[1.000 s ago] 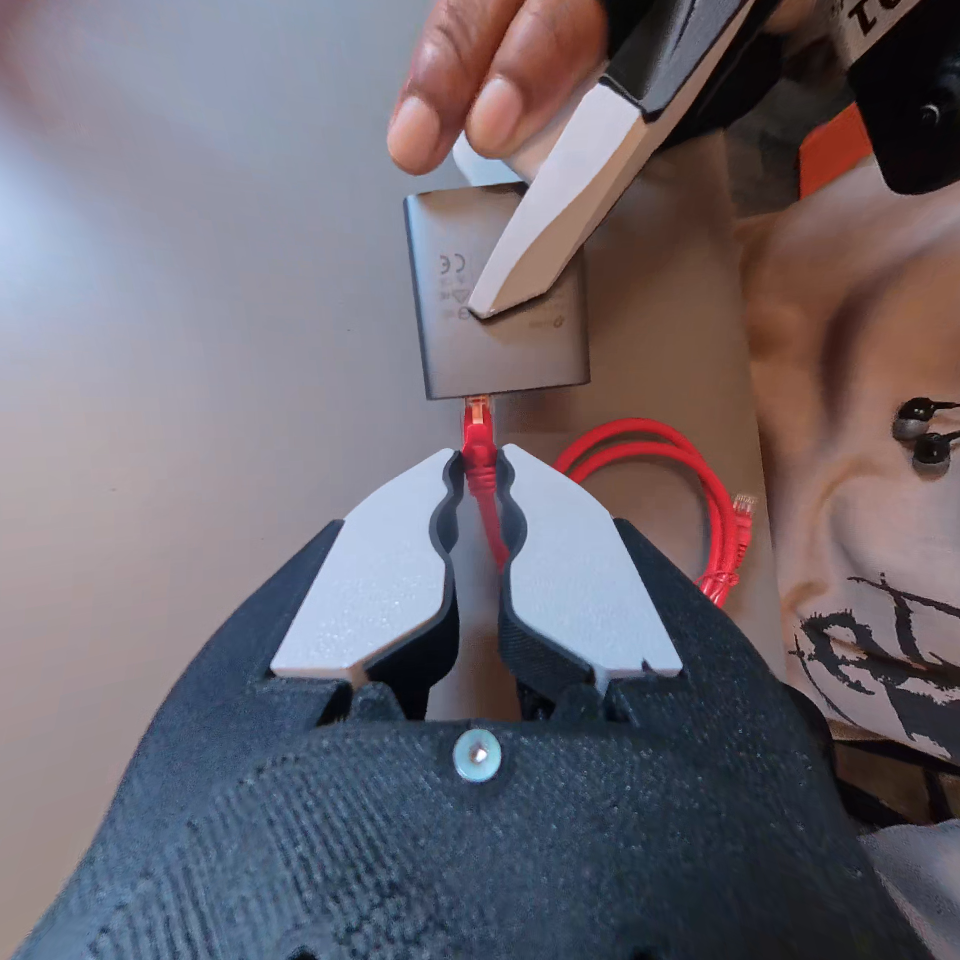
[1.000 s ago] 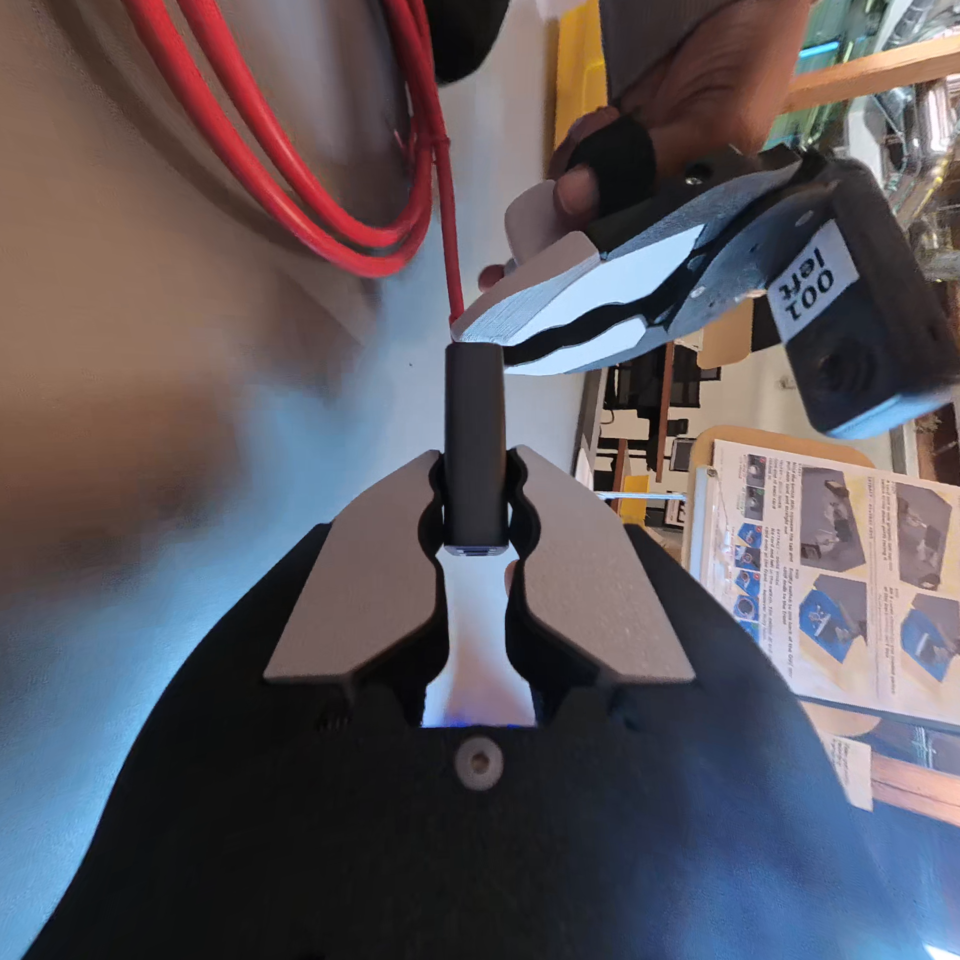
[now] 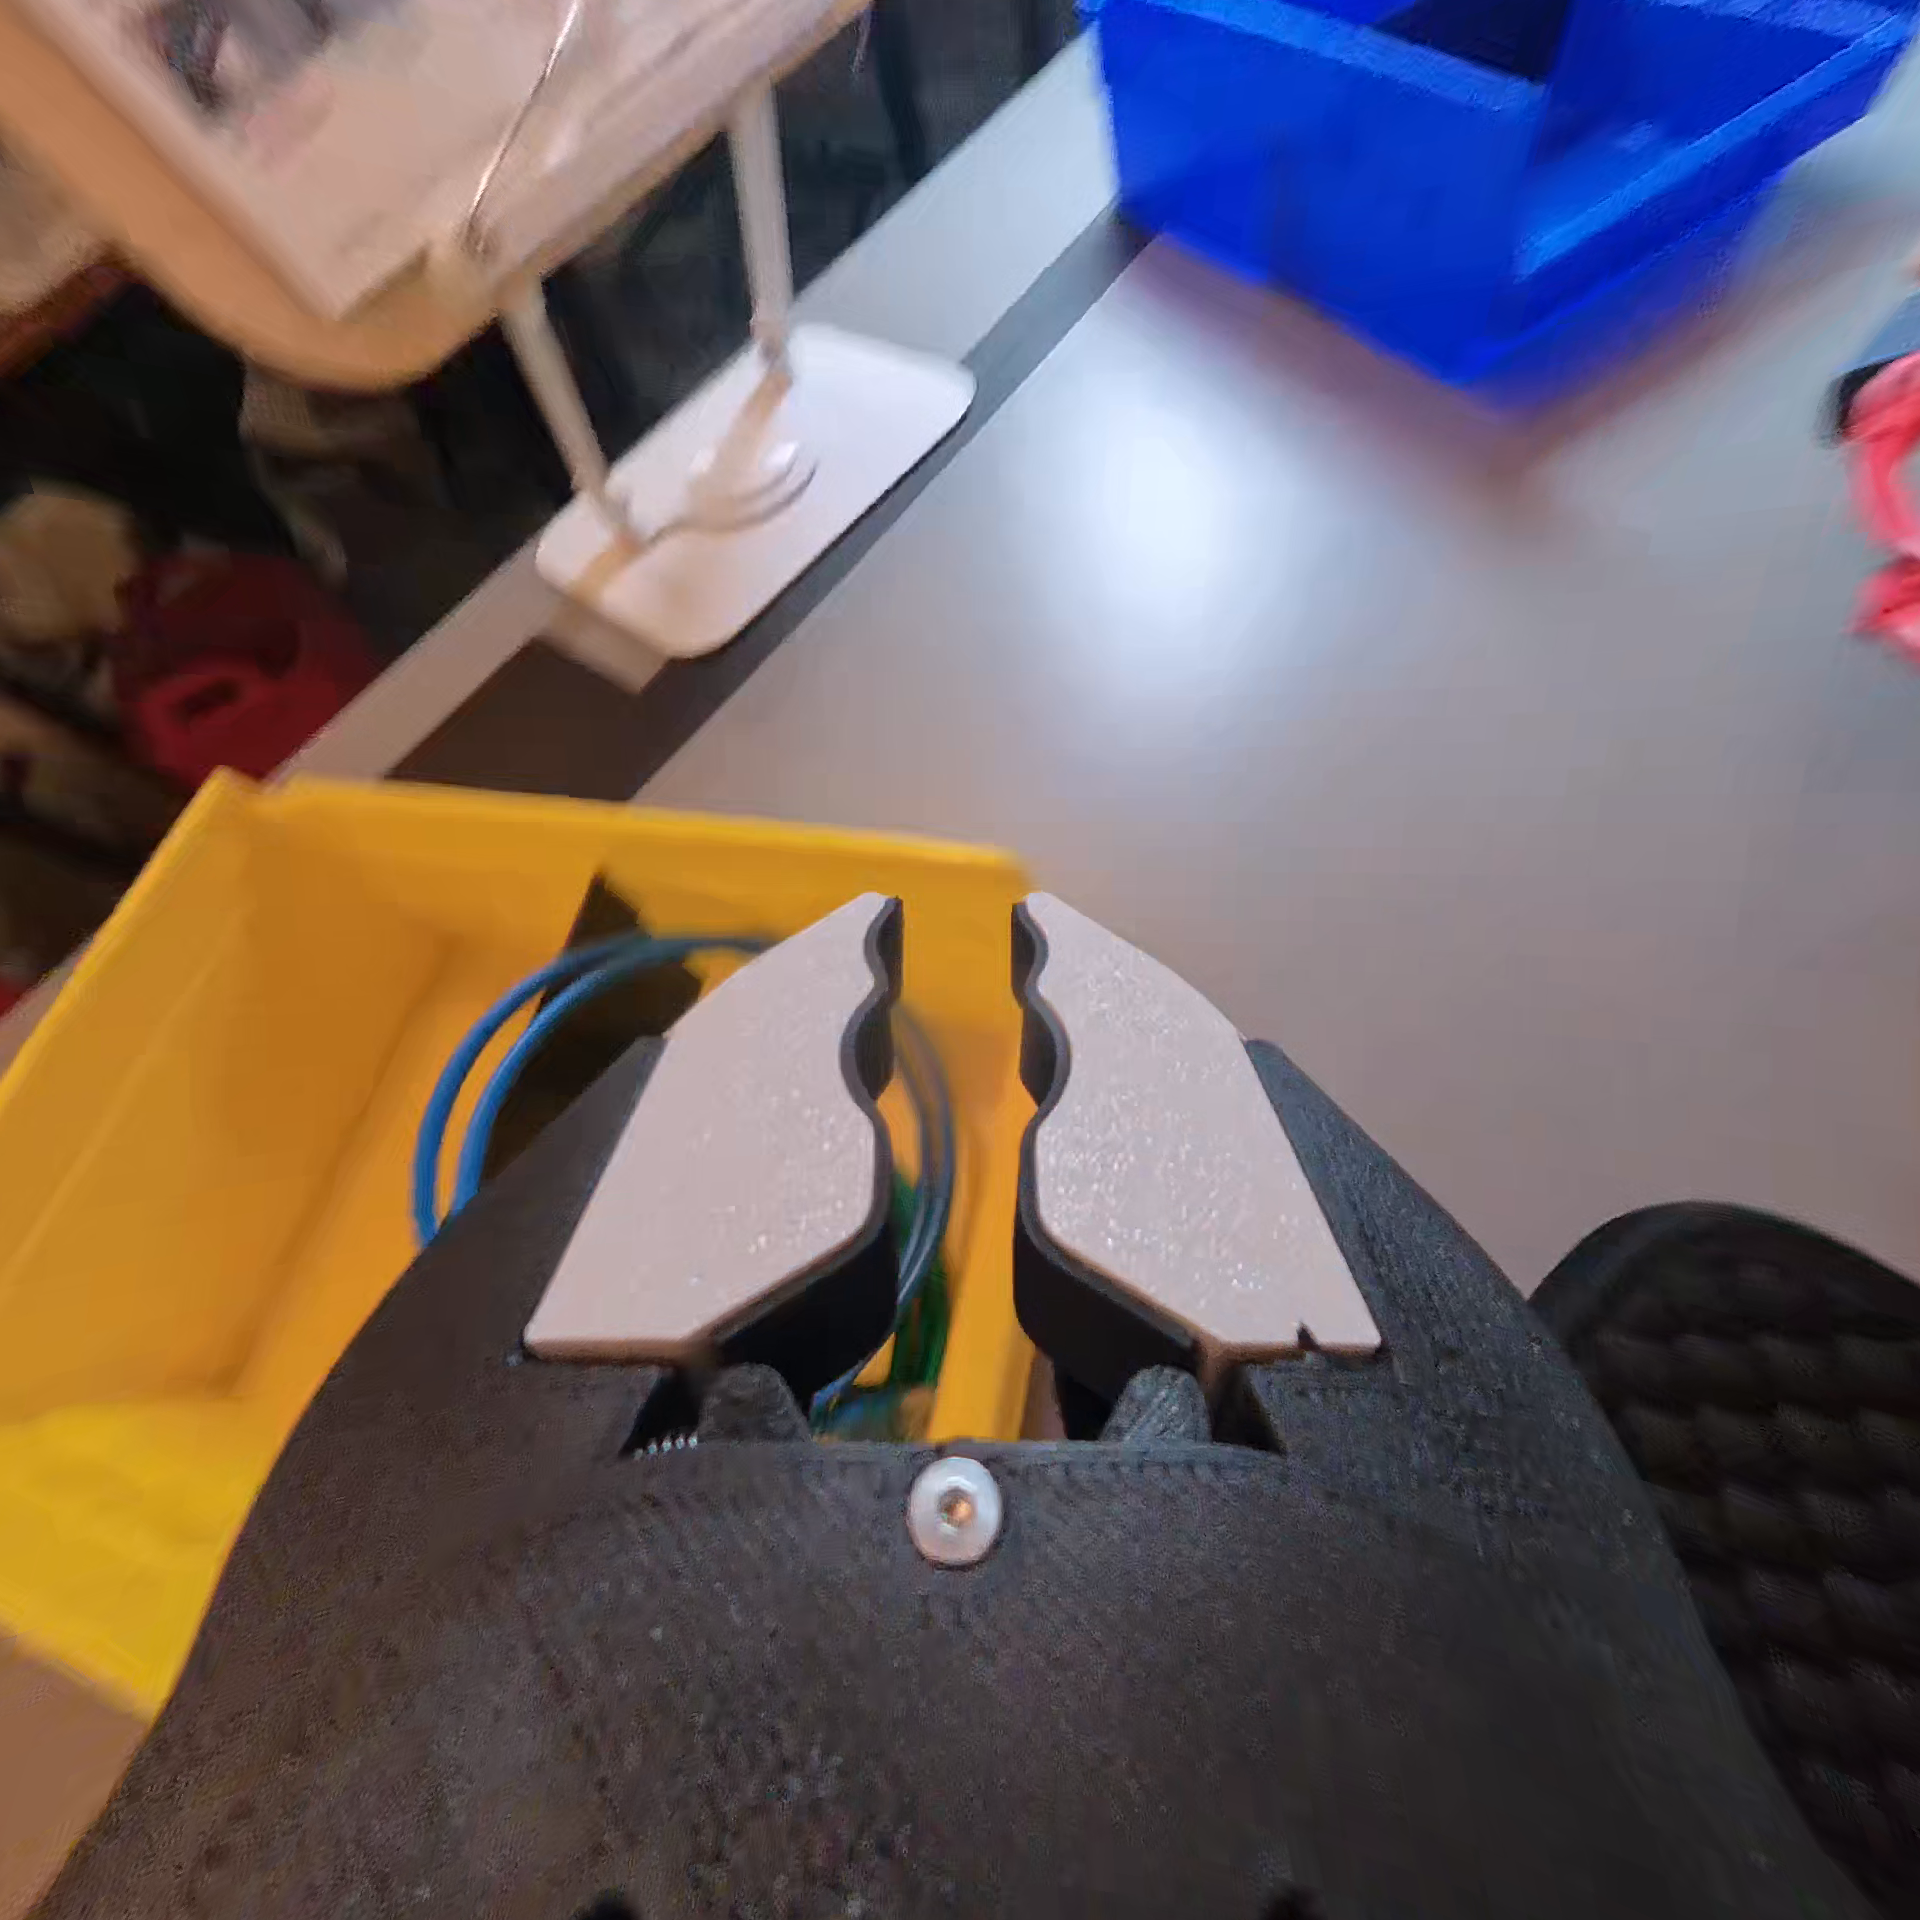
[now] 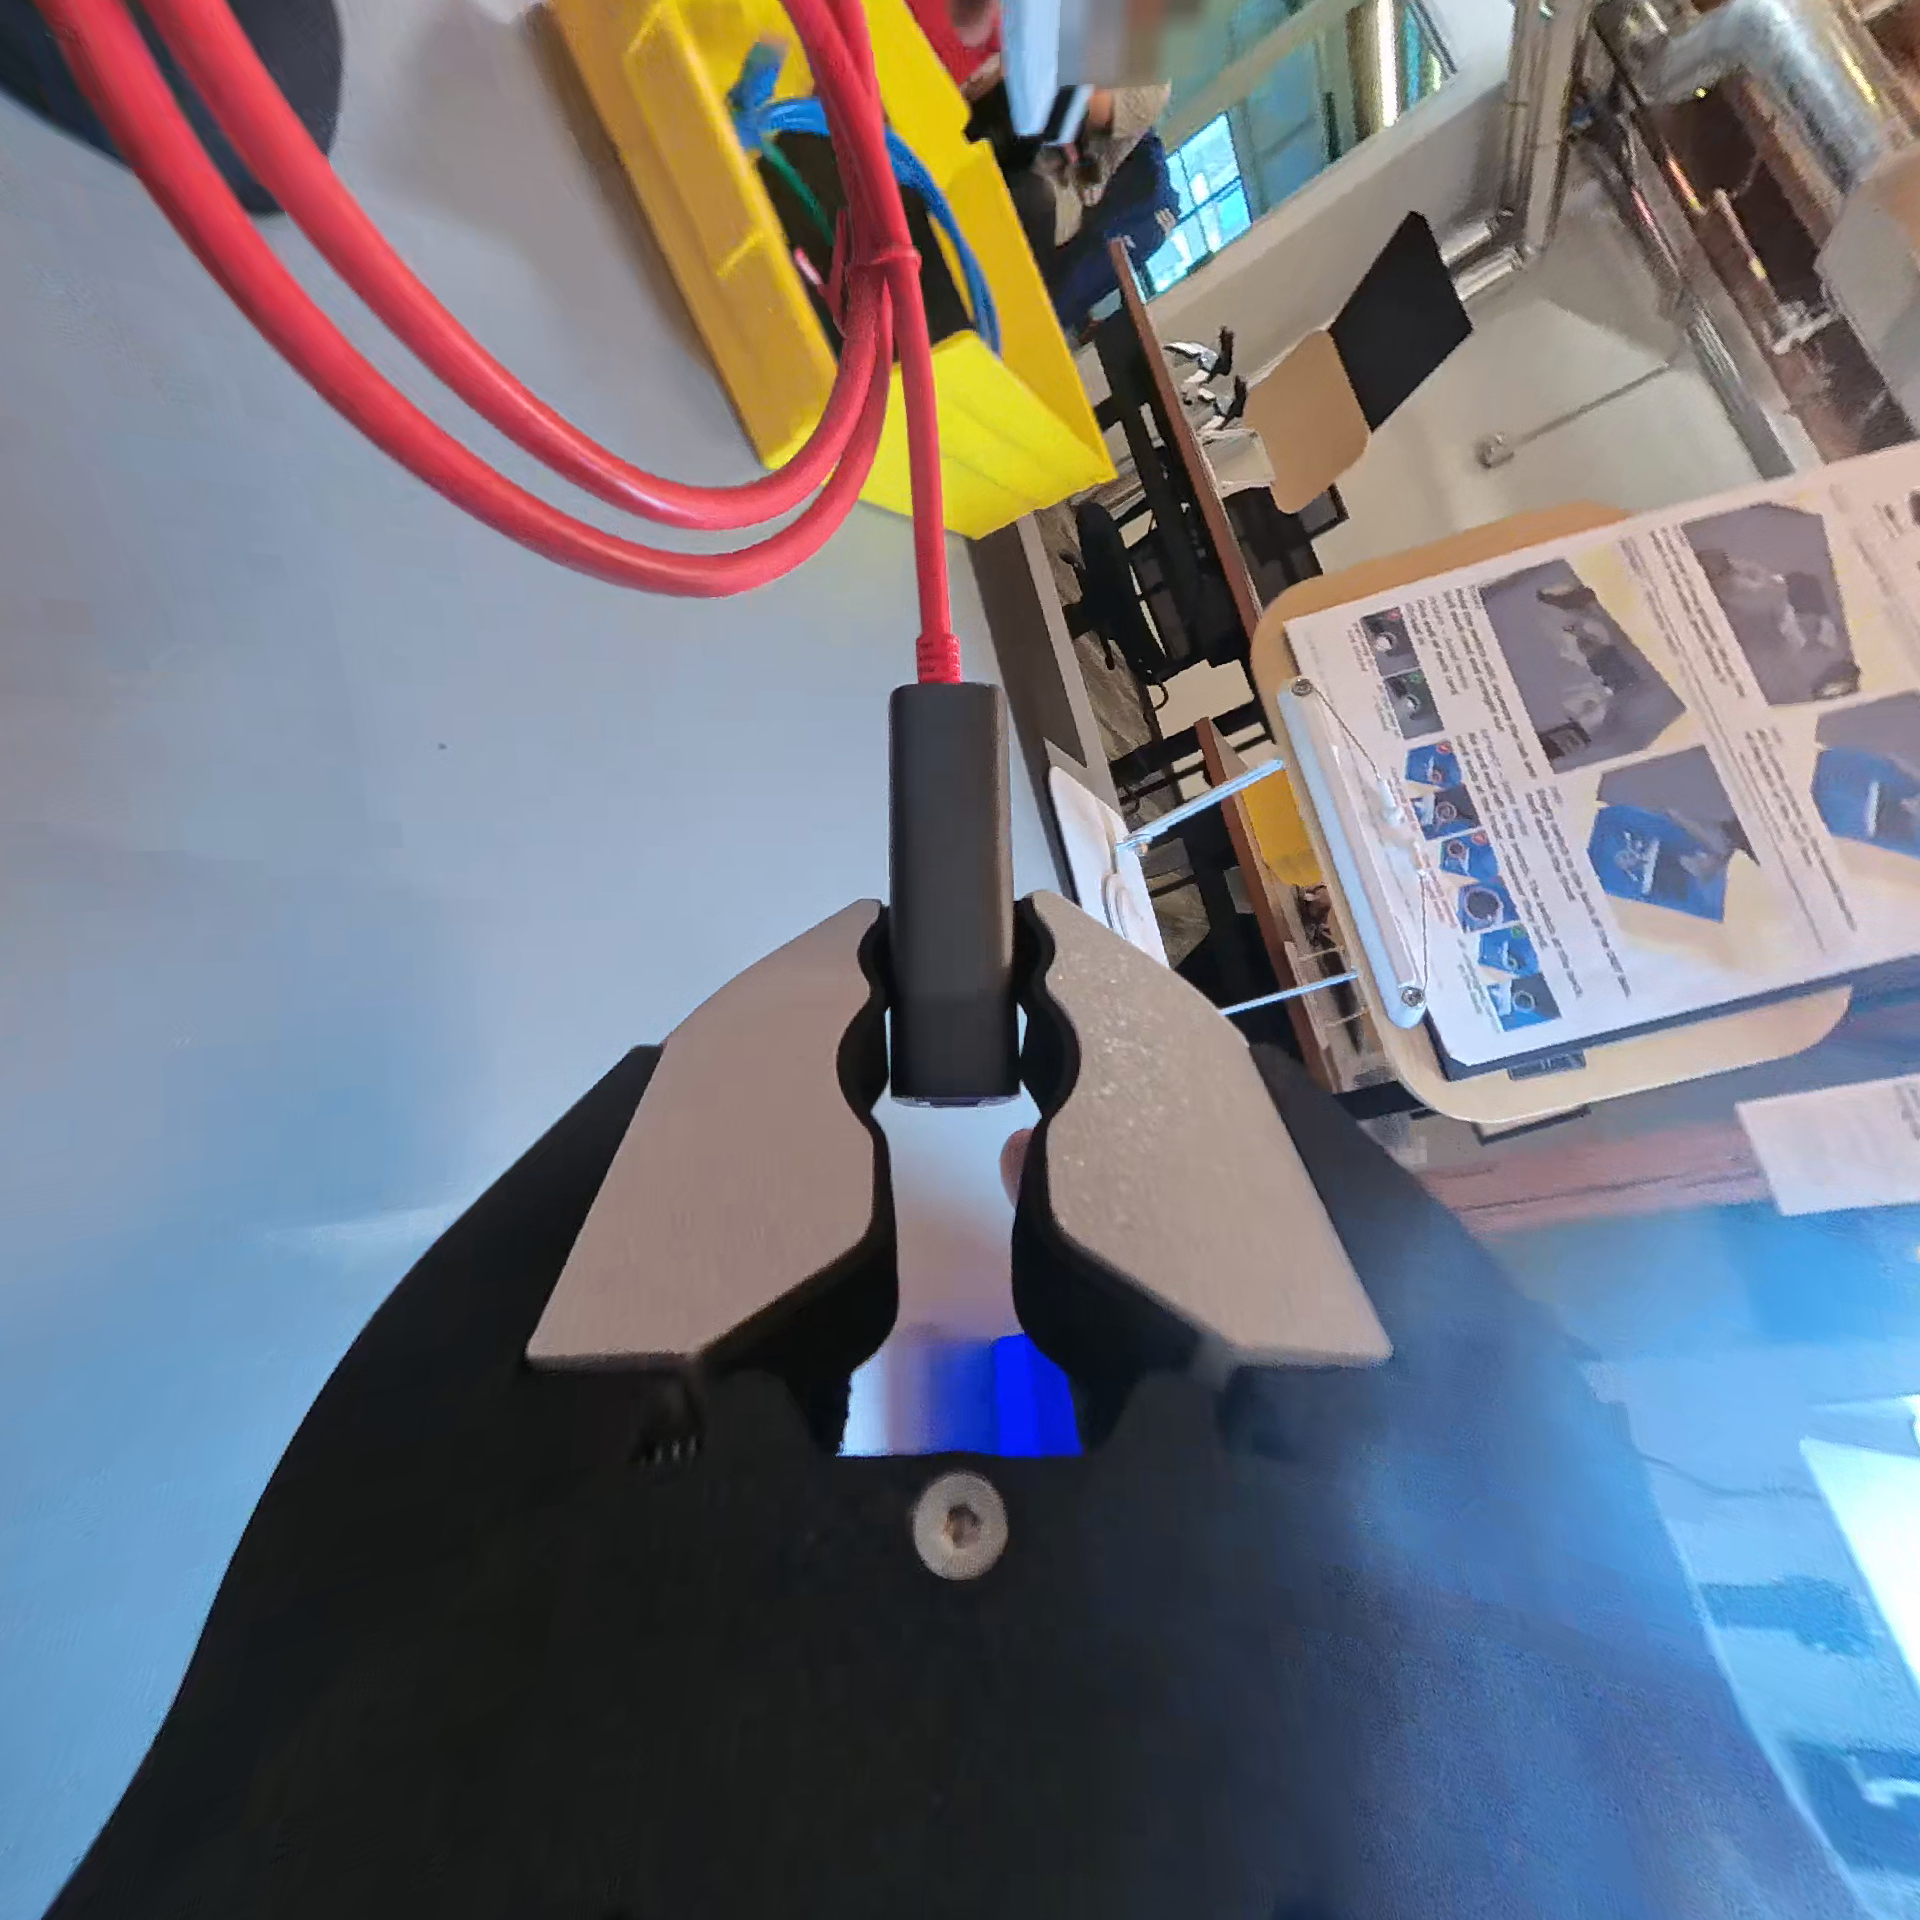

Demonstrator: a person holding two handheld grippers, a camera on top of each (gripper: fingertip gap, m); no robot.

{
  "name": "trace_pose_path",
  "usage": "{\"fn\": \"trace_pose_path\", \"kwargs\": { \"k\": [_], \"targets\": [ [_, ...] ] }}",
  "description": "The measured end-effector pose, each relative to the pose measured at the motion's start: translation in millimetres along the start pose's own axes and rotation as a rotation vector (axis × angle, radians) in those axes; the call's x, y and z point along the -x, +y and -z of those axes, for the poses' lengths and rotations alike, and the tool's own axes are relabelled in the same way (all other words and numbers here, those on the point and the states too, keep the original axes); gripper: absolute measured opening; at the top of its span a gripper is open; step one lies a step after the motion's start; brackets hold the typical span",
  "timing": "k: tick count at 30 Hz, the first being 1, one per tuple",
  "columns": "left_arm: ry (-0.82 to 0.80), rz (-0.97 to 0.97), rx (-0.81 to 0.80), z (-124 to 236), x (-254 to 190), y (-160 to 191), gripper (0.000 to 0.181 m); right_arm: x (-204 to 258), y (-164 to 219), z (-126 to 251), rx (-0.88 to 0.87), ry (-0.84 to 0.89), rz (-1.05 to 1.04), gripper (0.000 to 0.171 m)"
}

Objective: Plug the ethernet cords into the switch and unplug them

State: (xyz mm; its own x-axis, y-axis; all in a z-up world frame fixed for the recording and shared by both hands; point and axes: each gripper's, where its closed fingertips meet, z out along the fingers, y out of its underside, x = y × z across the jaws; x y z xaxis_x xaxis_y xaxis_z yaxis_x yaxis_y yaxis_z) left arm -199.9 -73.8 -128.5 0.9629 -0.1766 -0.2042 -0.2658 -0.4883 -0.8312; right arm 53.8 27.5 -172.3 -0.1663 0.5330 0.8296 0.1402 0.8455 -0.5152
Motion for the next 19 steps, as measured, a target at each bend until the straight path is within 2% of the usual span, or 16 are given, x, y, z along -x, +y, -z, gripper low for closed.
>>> {"fn": "trace_pose_path", "kwargs": {
  "k": [3, 5, 9, 11, 13, 16, 19],
  "targets": [
    [-0.012, 0.122, 0.17, -3.8, 37.4, 40.0, 0.022, -5.9, 0.8, 1.1, -0.003, 0.011, -0.042, 0.021],
    [0.069, 0.207, 0.262, -20.2, 34.3, 60.8, 0.027, -7.3, 2.3, 1.6, 0.003, 0.016, -0.05, 0.022],
    [0.137, 0.222, 0.447, -58.1, 20.2, 90.1, 0.038, -5.7, 6.1, 2.8, 0.019, 0.011, -0.053, 0.021],
    [0.167, 0.263, 0.5, -73.7, 16.0, 96.5, 0.025, -5.6, 7.7, 3.3, 0.024, 0.008, -0.055, 0.021],
    [0.128, 0.249, 0.551, -81.5, 25.5, 102.4, 0.012, -6.1, 9.0, 4.0, 0.026, 0.006, -0.06, 0.021],
    [0.139, 0.177, 0.655, -79.6, 23.4, 114.5, 0.009, -9.2, 9.9, 6.8, 0.023, 0.013, -0.065, 0.021],
    [0.093, 0.117, 0.62, -59.5, 28.2, 92.4, 0.006, -15.8, 10.7, 11.0, 0.017, 0.033, -0.077, 0.021]
  ]
}}
